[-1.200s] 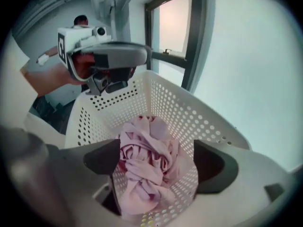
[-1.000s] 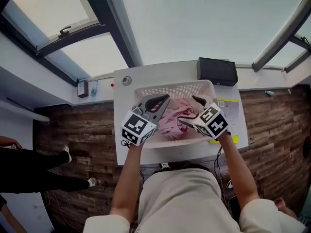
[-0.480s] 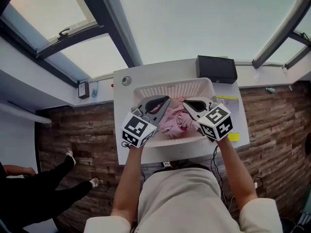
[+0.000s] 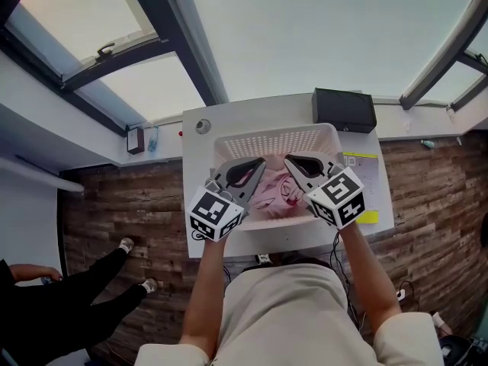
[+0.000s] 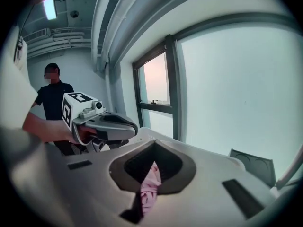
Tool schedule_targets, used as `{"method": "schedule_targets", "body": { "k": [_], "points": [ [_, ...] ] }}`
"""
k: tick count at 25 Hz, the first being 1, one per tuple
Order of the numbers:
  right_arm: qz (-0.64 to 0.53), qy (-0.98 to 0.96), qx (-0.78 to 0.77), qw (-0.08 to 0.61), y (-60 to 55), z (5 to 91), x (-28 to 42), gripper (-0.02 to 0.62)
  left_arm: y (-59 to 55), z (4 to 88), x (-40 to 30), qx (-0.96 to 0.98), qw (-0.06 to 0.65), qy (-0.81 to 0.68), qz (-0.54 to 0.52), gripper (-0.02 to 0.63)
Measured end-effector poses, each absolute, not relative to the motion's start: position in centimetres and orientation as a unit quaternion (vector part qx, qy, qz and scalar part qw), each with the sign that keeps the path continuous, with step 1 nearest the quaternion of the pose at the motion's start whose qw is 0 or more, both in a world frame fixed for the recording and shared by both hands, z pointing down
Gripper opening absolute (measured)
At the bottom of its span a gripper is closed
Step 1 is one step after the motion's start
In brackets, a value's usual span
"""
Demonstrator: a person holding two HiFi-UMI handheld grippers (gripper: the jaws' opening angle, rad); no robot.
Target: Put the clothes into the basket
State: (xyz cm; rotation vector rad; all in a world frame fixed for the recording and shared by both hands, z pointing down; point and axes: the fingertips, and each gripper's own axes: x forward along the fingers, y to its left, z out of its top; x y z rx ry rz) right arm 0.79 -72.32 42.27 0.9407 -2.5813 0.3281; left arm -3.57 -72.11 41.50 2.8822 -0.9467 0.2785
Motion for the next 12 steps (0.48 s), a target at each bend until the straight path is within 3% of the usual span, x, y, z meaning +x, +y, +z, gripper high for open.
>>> {"method": "schedule_targets", "body": {
  "k": [12],
  "points": [
    [0.122, -0.919, 0.339, 0.159, -72.44, 41.61, 1.35, 0.014, -71.85, 40.93, -2.68, 0.95, 0.065, -0.297, 0.078, 0.014]
  ]
}}
